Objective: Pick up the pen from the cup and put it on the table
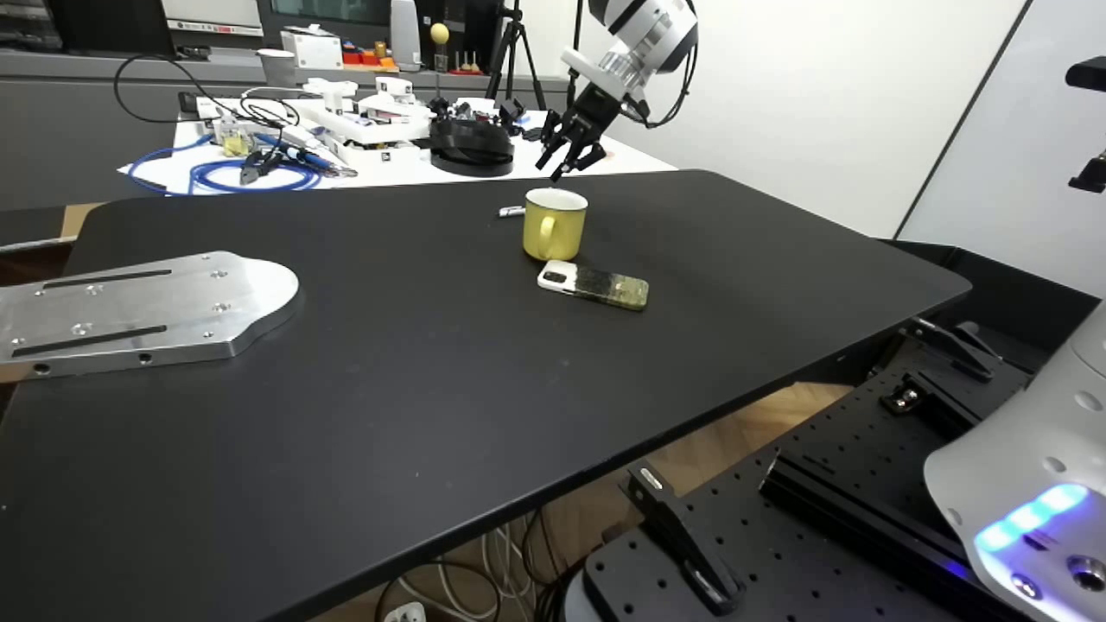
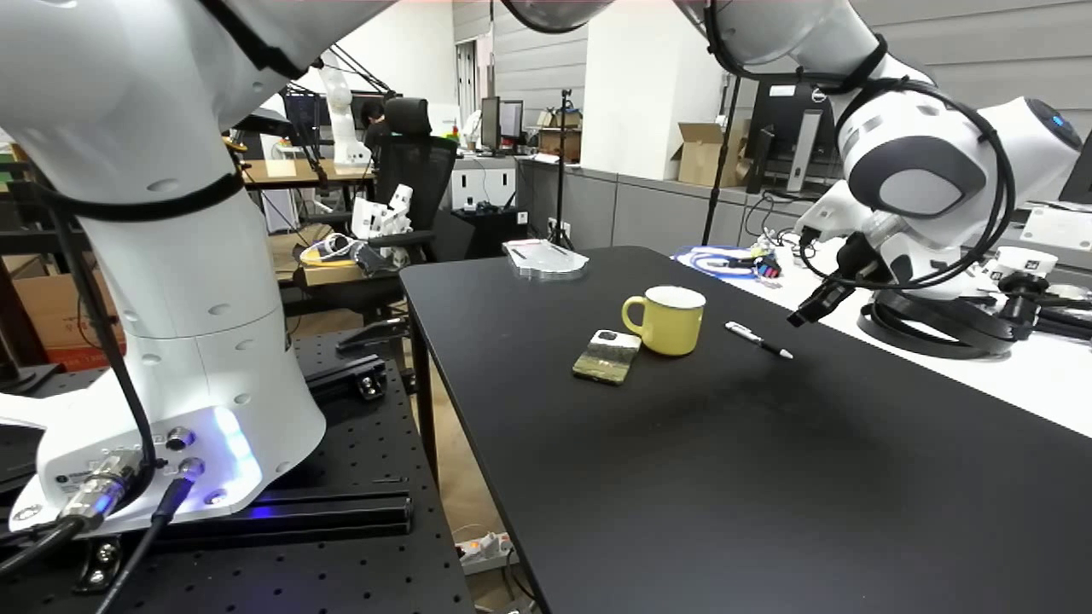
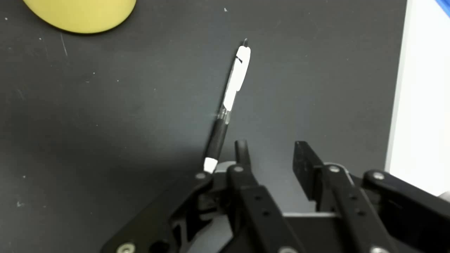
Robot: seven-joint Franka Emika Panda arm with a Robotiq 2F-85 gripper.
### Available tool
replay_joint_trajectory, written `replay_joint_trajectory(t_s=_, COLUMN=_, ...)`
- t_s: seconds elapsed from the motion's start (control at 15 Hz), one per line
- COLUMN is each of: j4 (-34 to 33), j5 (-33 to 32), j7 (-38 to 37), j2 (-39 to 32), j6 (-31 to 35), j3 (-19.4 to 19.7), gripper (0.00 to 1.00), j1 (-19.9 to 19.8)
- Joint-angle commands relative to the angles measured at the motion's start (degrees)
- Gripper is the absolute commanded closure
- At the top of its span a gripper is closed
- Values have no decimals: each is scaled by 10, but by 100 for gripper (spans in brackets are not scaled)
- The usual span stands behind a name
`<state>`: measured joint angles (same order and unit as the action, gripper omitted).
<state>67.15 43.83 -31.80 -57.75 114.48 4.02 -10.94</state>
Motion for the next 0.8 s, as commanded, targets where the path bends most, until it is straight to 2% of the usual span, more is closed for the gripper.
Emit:
replay_joint_trajectory(t_s=0.0, j4=-33, j5=-31, j7=-23, j2=22, j6=-38, j3=-4, gripper=28, j1=6)
replay_joint_trajectory(t_s=0.27, j4=-41, j5=-58, j7=-20, j2=52, j6=-63, j3=-9, gripper=2, j1=14)
replay_joint_trajectory(t_s=0.47, j4=-30, j5=-75, j7=-14, j2=73, j6=-83, j3=-10, gripper=0, j1=18)
replay_joint_trajectory(t_s=0.53, j4=-36, j5=-66, j7=-4, j2=58, j6=-63, j3=-16, gripper=0, j1=12)
replay_joint_trajectory(t_s=0.73, j4=-35, j5=-67, j7=-1, j2=58, j6=-63, j3=-17, gripper=0, j1=12)
